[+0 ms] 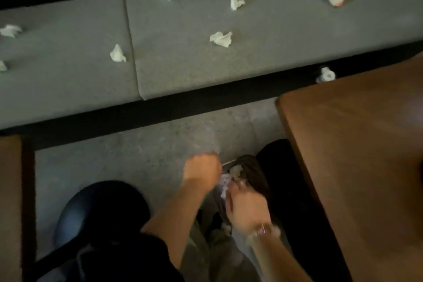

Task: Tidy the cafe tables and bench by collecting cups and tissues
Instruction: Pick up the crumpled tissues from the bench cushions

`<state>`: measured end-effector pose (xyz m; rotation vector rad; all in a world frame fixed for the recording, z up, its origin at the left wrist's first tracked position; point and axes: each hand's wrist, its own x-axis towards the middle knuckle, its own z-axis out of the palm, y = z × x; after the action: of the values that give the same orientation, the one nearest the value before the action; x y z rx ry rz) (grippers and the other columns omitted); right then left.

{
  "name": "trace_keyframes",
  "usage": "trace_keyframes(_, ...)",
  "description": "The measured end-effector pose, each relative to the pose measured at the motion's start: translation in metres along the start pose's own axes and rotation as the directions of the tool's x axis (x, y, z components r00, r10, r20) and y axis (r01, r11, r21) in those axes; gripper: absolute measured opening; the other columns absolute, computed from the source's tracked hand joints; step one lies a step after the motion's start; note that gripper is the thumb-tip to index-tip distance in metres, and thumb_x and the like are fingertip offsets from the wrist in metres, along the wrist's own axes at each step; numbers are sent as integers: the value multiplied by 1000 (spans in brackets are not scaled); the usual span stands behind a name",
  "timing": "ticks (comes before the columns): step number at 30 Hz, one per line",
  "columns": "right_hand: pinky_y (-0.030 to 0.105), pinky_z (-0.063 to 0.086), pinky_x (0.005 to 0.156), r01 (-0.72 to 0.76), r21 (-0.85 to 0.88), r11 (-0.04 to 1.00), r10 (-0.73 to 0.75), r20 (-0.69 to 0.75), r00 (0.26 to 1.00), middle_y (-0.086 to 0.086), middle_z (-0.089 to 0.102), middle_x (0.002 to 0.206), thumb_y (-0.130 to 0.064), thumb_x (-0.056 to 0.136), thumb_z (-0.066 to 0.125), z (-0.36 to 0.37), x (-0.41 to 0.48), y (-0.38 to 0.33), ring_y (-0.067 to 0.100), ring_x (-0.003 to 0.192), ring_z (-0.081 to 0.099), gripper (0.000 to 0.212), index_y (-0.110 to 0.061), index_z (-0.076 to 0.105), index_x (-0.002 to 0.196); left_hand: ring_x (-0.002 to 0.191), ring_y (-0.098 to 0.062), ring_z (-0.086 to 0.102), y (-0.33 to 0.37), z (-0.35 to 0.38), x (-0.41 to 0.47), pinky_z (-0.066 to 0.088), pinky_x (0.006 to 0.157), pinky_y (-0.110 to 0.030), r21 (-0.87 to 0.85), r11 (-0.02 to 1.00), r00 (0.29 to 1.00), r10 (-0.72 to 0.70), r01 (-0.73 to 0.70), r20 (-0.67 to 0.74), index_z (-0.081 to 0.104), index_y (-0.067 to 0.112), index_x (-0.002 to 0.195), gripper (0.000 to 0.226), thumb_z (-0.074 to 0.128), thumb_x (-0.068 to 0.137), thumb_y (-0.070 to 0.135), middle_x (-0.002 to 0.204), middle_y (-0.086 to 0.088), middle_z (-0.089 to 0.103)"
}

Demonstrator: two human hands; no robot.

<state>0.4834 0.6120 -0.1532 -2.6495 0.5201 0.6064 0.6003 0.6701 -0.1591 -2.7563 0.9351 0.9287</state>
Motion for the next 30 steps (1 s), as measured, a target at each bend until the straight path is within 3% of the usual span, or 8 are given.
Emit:
trace_keyframes(4, 30, 46, 83, -136, 57, 989, 123, 190, 974, 0, 53, 124, -34, 97, 36, 88, 24, 20, 18, 108, 57, 34, -23, 45, 128, 113, -33, 59, 9, 86, 32, 48, 88, -38, -50, 993, 990, 108, -104, 92, 52, 12, 126, 36, 37, 100, 29, 123, -12, 62)
trace_keyframes(6, 29, 43, 87, -363, 159, 918, 333, 187, 924, 1, 54, 125, -35, 97, 36, 131, 39, 36, 19, 113, 56, 34, -24, 47, 127, 108, -30, 62, 9, 130, 50, 50, 82, -35, -94, 987, 985, 141, -133, 95, 46, 12, 134, 43, 38, 100, 37, 120, -12, 63)
trace_keyframes(9, 29, 44, 84, -547, 155, 823, 516, 202, 833, 9, 58, 120, -31, 97, 38, 189, 58, 62, 25, 111, 57, 31, -16, 54, 119, 73, -20, 71, 9, 186, 77, 53, 55, -25, -166, 972, 976, 188, -169, 110, 70, 13, 102, 39, 61, 78, 44, 88, -6, 72)
trace_keyframes(13, 34, 43, 97, -698, 81, 712, 641, 330, 693, 13, 50, 131, -33, 96, 15, 255, 81, 90, 29, 119, 49, 51, -11, 47, 128, 124, -33, 42, 19, 254, 107, 34, 103, -37, -365, 908, 943, 283, -206, 173, 43, 6, 128, 43, 45, 86, 16, 136, -15, 42)
trace_keyframes(16, 36, 32, 105, -826, 127, 550, 731, 405, 549, 15, 32, 142, -34, 95, 41, 287, 103, 113, 33, 131, 33, 51, -5, 32, 137, 130, -35, 35, 36, 298, 122, 32, 108, -38, -394, 901, 946, 268, -179, 182, 37, 6, 129, 38, 39, 92, 10, 143, -16, 28)
trace_keyframes(24, 38, 40, 89, -783, 379, 494, 785, 194, 589, 20, 48, 128, -21, 91, 51, 317, 134, 150, 37, 116, 49, 41, -2, 38, 125, 114, -32, 51, 34, 348, 143, 41, 86, -33, -577, 816, 991, 99, -30, 88, 36, 10, 134, 40, 44, 95, 4, 146, -11, 24)
trace_keyframes(27, 37, 41, 90, -766, 426, 482, 785, 178, 593, 18, 45, 132, -21, 90, 55, 321, 130, 151, 36, 117, 49, 47, -3, 36, 129, 131, -26, 40, 37, 352, 147, 36, 102, -32, -616, 787, 996, 76, -33, 43, 23, 12, 146, 56, 46, 95, 11, 151, -7, 23)
trace_keyframes(30, 37, 41, 95, -760, 439, 479, 771, 204, 604, 16, 29, 145, -28, 84, 66, 316, 126, 150, 35, 124, 43, 80, -8, 19, 145, 146, -21, 8, 38, 354, 150, 13, 118, -31, -605, 794, 996, 84, -57, 18, 9, 13, 151, 66, 45, 97, 21, 157, -5, 12)
